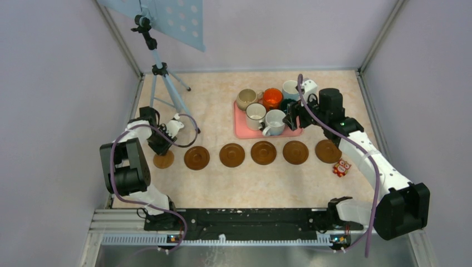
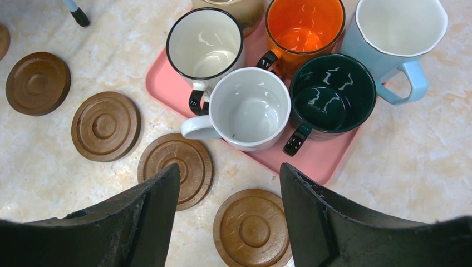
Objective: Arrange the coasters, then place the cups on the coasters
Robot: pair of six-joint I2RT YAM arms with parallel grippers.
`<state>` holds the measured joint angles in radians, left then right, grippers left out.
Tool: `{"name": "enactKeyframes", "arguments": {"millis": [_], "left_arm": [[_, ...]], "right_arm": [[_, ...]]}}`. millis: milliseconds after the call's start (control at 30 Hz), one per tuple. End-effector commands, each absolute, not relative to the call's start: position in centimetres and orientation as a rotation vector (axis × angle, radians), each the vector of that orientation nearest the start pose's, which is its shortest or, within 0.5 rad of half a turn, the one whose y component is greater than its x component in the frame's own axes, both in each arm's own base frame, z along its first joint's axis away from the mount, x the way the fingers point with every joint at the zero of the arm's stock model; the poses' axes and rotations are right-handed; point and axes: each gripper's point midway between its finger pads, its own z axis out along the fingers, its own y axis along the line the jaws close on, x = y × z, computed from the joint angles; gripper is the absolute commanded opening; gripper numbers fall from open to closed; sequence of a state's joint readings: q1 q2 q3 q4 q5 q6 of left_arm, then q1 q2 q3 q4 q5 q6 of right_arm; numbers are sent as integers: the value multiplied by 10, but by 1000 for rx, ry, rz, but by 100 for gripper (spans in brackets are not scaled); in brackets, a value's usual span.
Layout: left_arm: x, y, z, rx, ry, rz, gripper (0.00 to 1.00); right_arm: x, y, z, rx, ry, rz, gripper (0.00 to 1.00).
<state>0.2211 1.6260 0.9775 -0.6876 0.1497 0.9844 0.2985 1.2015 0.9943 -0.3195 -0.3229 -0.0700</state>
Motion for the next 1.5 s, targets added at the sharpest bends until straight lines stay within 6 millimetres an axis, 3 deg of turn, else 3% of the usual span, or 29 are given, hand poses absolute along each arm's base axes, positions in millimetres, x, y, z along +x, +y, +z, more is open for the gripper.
{"name": "enactKeyframes", "arguments": {"millis": [0, 267, 500, 633, 867, 1100, 1467], "left_arm": [[273, 52, 16, 1042, 2686, -180, 40], [274, 44, 20, 1003, 2687, -239, 41], [282, 41, 43, 888, 2681, -278, 50], [276, 55, 51, 783, 2710, -306, 59], [266, 89, 41, 623, 2772, -290, 70], [269, 101, 28, 480, 2813, -323, 78], [270, 80, 25, 477, 2780, -512, 68]], "right_arm": [[335, 160, 223, -582, 1972, 484, 65], [333, 160, 223, -584, 1975, 486, 65], [333, 159, 223, -582, 1974, 484, 65], [332, 159, 224, -584, 1972, 479, 65], [328, 158, 218, -585, 1981, 487, 65], [327, 159, 218, -585, 1983, 492, 65], [327, 158, 217, -590, 1986, 483, 65]]}}
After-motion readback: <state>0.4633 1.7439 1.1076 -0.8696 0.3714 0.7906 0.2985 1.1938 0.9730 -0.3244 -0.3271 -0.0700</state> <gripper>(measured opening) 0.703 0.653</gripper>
